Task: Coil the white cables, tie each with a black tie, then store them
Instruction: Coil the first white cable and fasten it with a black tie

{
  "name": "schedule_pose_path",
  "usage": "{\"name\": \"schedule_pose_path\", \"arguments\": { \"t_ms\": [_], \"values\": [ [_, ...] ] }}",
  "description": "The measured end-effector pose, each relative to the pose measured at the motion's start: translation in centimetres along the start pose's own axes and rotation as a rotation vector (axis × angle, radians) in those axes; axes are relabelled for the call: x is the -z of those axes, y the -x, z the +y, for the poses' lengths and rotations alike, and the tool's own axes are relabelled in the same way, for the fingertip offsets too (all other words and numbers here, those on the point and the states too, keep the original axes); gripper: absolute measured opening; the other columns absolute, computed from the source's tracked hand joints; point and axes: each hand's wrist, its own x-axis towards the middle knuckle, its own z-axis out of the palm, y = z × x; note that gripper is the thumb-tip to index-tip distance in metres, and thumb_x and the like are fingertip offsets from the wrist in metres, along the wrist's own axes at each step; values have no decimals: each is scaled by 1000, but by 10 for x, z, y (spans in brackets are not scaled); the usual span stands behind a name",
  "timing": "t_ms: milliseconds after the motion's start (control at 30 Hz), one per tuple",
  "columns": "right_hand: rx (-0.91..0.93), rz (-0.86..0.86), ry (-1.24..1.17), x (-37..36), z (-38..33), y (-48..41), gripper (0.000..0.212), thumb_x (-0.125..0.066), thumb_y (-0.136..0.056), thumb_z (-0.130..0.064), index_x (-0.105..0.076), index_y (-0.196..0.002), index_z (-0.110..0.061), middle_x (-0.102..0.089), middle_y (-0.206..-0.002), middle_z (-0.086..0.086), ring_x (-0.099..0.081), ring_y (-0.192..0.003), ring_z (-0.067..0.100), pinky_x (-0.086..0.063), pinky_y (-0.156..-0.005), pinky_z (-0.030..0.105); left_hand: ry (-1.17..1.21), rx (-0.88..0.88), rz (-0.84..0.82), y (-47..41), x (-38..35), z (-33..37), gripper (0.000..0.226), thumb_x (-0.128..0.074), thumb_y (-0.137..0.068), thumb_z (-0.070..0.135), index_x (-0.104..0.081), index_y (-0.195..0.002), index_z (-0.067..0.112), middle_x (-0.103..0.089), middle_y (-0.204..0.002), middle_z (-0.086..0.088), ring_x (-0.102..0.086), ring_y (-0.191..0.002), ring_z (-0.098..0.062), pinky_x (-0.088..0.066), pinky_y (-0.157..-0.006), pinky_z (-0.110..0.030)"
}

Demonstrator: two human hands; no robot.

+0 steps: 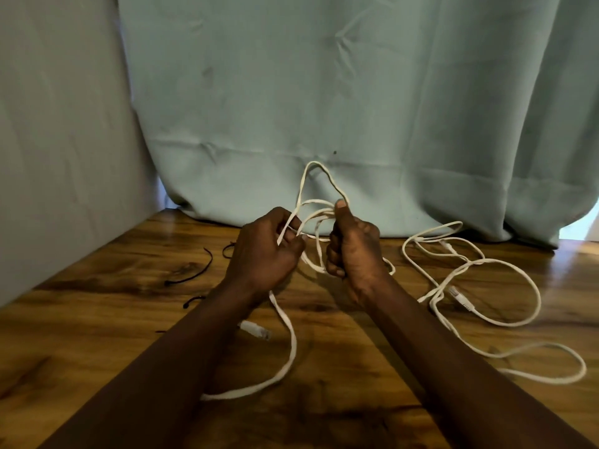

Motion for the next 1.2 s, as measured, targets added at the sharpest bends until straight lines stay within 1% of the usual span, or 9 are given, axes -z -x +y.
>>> {"name": "schedule_pose_path", "arguments": {
  "t_ms": [167, 300, 400, 533, 633, 733, 867, 1000, 1200],
  "values": [
    [-100, 159, -312, 22, -11, -19, 51, -45, -108, -40, -34, -62, -22, -24, -42, -8, -21, -29, 7, -19, -32, 15, 282, 260, -300, 8, -5, 10, 33, -64, -98, 8, -57, -119, 32, -64, -97, -8, -62, -52, -19, -59, -52, -40],
    [-220, 294, -566, 34, -15, -28, 48, -41, -109, -40, -31, -65, -22, -25, -38, -7, -21, -27, 8, -20, -31, 14, -181, -7, -434, 7, -4, 19, 62, -69, -97, 24, -35, -145, 42, -64, -97, 8, -65, -76, -12, -49, -64, -25],
    [-259, 457, -657, 50, -19, -38, 43, -40, -107, -36, -32, -68, -21, -28, -38, -5, -24, -27, 10, -22, -33, 13, -372, -125, -596, 5, -3, 32, 75, -75, -88, 25, -36, -151, 40, -64, -125, 10, -59, -100, -9, -40, -83, -22],
    [-252, 628, -630, 74, -26, -49, 37, -39, -103, -34, -35, -70, -18, -33, -49, -1, -27, -30, 12, -29, -42, 15, -507, -292, -615, 8, 1, 41, 42, -64, -92, 28, -48, -124, 50, -59, -115, 21, -60, -115, -12, -37, -80, -25],
    [-238, 654, -609, 75, -29, -48, 38, -40, -104, -39, -40, -73, -17, -38, -43, 0, -31, -27, 13, -35, -43, 17, -766, -425, -484, 8, -4, 47, 36, -53, -99, 43, -46, -134, 47, -65, -126, 11, -63, -114, -20, -40, -74, -34],
    [-174, 579, -553, 59, -27, -42, 42, -37, -107, -37, -39, -69, -18, -37, -37, -4, -33, -26, 11, -32, -39, 15, -949, -588, -503, 21, -15, 62, 36, -50, -101, 46, -50, -136, 38, -63, -117, 4, -66, -103, -25, -37, -68, -35],
    [-55, 396, -416, 31, -19, -33, 49, -34, -111, -35, -40, -65, -18, -34, -41, -6, -31, -30, 10, -28, -39, 17, -803, -773, -390, 27, -14, 62, 16, -55, -92, 44, -66, -93, 32, -67, -84, 7, -64, -65, -19, -17, -49, -29],
    [-2, 190, -237, 20, -16, -26, 43, -35, -110, -32, -40, -70, -19, -32, -48, -4, -30, -35, 9, -30, -42, 22, -535, -703, -338, 21, -9, 51, 27, -45, -92, 49, -68, -102, 37, -70, -97, 14, -65, -79, -11, -30, -58, -29],
    [56, -83, 48, 14, -12, -17, 37, -37, -110, -28, -47, -77, -14, -37, -61, 2, -38, -51, 12, -33, -47, 24, -114, -496, -243, 9, 2, 39, 18, -59, -97, 33, -75, -104, 31, -68, -86, 21, -58, -69, 3, -37, -61, -19]
  ]
}}
